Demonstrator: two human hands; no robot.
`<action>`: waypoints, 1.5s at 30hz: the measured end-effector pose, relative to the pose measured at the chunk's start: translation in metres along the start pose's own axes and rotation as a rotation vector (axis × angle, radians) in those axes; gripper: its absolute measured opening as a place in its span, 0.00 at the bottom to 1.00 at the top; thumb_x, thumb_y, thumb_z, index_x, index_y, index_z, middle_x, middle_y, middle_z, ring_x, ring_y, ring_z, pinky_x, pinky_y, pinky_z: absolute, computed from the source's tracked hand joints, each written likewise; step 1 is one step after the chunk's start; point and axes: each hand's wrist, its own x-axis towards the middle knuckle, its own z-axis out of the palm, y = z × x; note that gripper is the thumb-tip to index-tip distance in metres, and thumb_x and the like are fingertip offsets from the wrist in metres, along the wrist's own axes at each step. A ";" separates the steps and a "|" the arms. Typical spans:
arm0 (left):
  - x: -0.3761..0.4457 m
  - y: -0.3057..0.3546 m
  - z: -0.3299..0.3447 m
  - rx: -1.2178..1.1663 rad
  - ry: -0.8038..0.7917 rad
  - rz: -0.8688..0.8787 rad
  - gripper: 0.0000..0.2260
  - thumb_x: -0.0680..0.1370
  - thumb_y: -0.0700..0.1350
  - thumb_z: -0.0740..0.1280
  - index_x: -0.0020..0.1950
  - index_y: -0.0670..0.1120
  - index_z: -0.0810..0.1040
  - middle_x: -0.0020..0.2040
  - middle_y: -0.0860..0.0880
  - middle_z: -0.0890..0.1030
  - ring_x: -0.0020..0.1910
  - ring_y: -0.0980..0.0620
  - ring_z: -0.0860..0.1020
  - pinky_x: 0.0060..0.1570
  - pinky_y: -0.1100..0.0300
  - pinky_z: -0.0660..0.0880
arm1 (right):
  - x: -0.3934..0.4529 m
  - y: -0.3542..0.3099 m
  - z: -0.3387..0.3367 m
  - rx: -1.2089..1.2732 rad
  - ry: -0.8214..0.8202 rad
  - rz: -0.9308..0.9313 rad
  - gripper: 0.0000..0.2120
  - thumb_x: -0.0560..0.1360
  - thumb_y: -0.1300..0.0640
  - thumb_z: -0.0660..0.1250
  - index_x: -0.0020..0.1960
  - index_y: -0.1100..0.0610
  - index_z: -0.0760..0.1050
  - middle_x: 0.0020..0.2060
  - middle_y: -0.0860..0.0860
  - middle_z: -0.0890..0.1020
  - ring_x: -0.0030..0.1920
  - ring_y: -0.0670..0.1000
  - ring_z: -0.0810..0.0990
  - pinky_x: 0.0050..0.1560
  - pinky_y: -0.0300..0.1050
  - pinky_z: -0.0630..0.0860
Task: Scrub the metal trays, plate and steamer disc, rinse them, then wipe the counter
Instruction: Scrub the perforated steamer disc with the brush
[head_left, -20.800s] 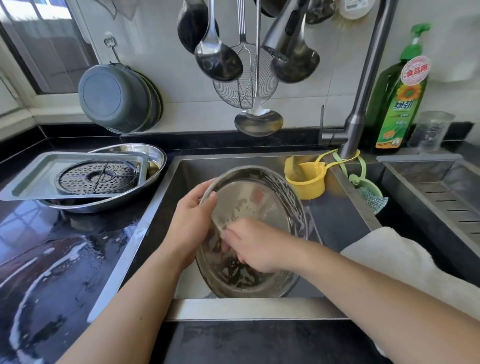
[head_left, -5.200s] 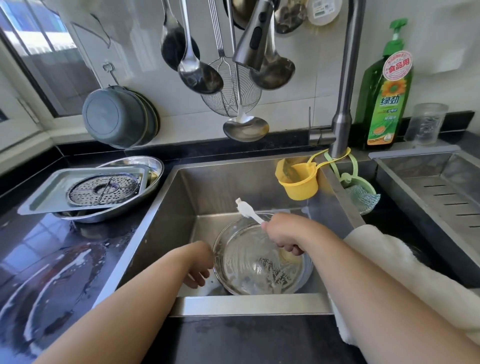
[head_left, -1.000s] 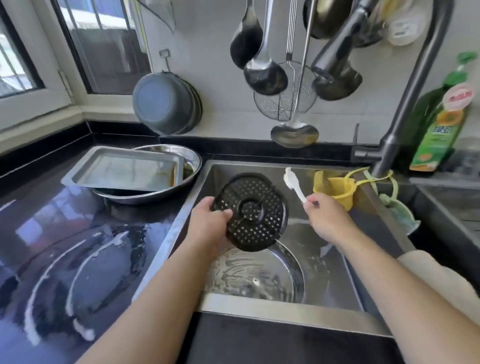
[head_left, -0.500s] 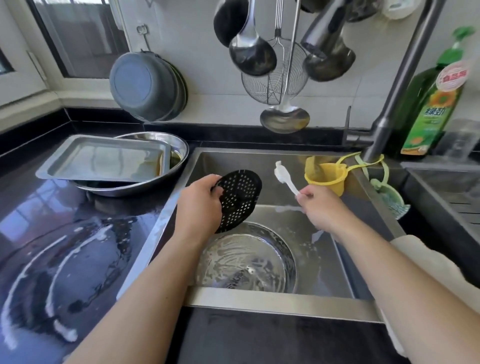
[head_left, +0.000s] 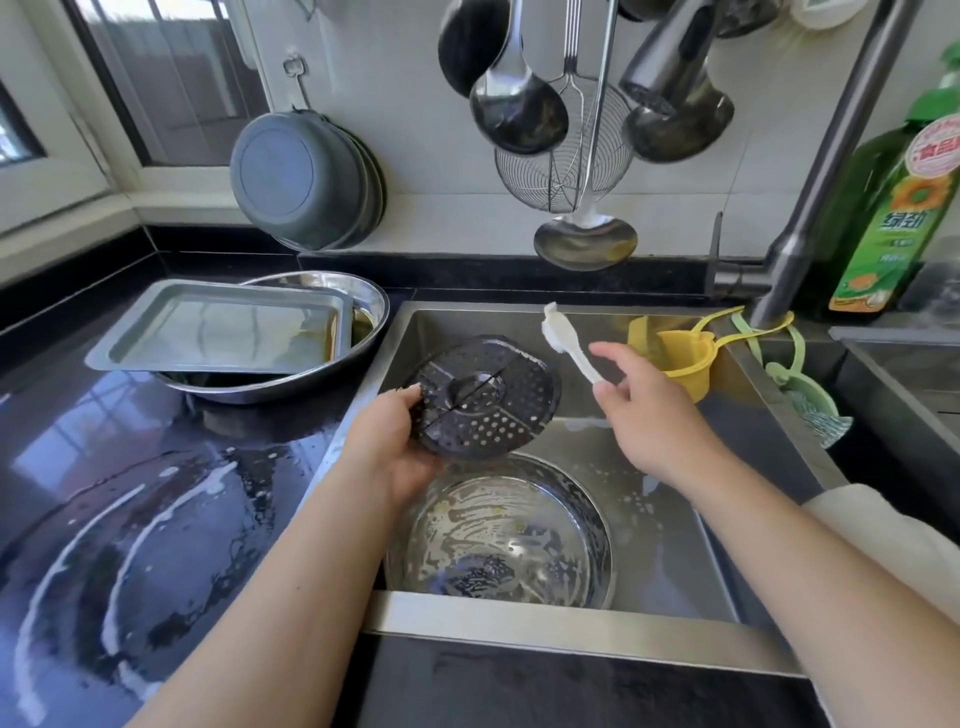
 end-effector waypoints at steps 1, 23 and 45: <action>-0.002 0.001 0.001 -0.047 -0.018 -0.045 0.11 0.86 0.41 0.58 0.59 0.37 0.78 0.55 0.36 0.85 0.54 0.38 0.83 0.61 0.36 0.77 | -0.003 -0.003 0.001 0.012 -0.003 -0.037 0.20 0.85 0.55 0.58 0.75 0.39 0.66 0.39 0.47 0.77 0.38 0.51 0.76 0.44 0.56 0.76; -0.010 -0.014 0.014 0.305 -0.139 0.241 0.09 0.84 0.36 0.63 0.59 0.40 0.82 0.50 0.41 0.88 0.51 0.41 0.87 0.52 0.45 0.83 | -0.006 -0.005 0.012 -0.305 -0.001 -0.260 0.20 0.85 0.54 0.57 0.74 0.36 0.68 0.37 0.48 0.69 0.39 0.49 0.70 0.37 0.45 0.68; -0.010 -0.015 0.010 0.330 -0.127 0.243 0.10 0.84 0.36 0.62 0.61 0.38 0.81 0.52 0.39 0.87 0.53 0.38 0.86 0.58 0.39 0.81 | -0.011 -0.008 0.006 -0.368 0.044 -0.176 0.21 0.86 0.54 0.56 0.76 0.39 0.68 0.39 0.49 0.71 0.43 0.55 0.74 0.41 0.53 0.73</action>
